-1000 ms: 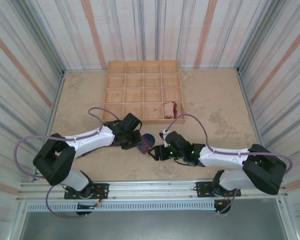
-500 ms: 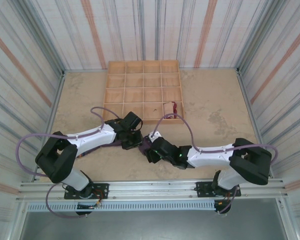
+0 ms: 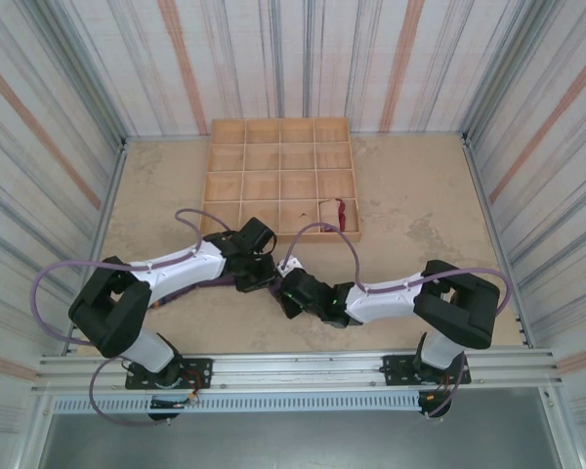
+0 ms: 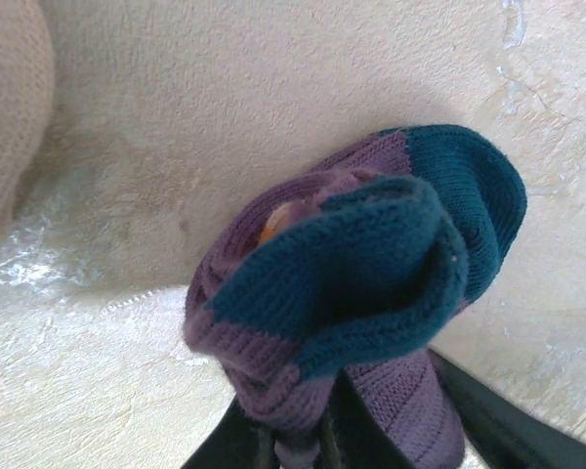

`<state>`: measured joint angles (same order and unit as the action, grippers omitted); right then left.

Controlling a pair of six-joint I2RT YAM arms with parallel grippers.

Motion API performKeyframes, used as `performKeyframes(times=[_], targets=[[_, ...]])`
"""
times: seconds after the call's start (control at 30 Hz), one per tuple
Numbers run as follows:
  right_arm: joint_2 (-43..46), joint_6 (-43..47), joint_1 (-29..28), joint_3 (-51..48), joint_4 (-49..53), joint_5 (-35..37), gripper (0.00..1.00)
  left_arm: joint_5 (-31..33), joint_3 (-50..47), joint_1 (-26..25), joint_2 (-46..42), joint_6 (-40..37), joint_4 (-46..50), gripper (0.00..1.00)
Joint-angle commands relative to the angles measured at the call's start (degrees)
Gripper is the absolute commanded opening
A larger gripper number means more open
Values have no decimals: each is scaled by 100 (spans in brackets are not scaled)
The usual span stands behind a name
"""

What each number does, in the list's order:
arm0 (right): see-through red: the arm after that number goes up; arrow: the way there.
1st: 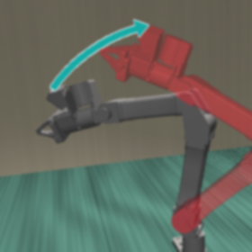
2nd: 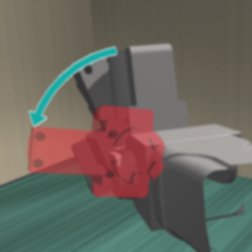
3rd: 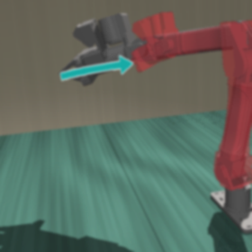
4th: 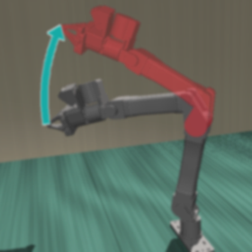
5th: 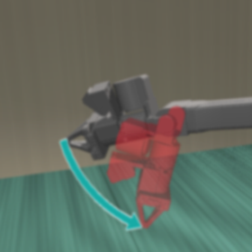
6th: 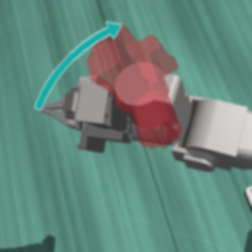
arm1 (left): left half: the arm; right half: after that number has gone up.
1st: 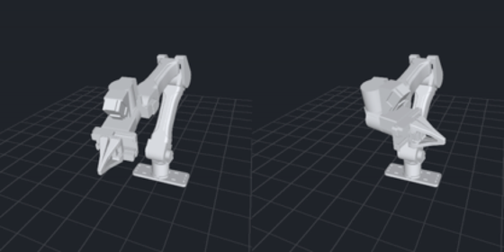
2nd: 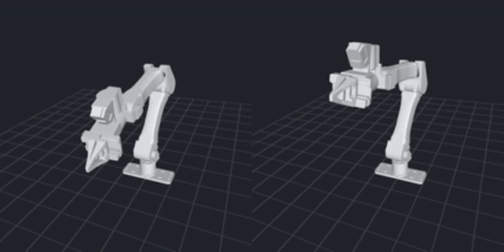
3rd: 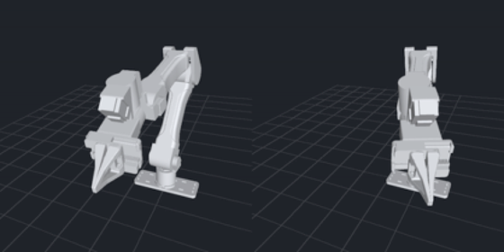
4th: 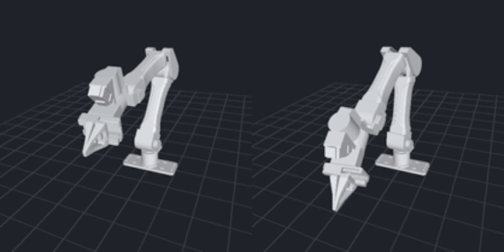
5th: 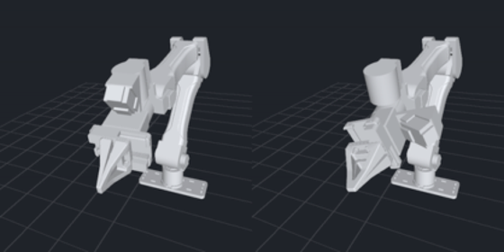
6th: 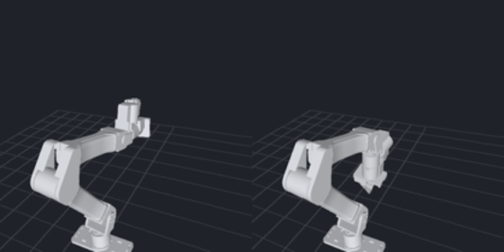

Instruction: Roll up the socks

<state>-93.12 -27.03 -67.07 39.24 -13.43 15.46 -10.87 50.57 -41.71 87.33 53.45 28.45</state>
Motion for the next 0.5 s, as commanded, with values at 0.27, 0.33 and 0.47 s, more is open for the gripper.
performKeyframes(times=[0.27,0.33,0.47], targets=[[-394,-1252,606,-444,-357,-1509,5,-366,-418,169,-635,-123,-491,51],[-428,-1654,918,-659,-735,-2111,3,-428,-591,219,-857,-129,-798,58],[-399,-2447,1492,-1254,-1648,-2985,2,-503,-885,278,-1167,-149,-1359,65]])
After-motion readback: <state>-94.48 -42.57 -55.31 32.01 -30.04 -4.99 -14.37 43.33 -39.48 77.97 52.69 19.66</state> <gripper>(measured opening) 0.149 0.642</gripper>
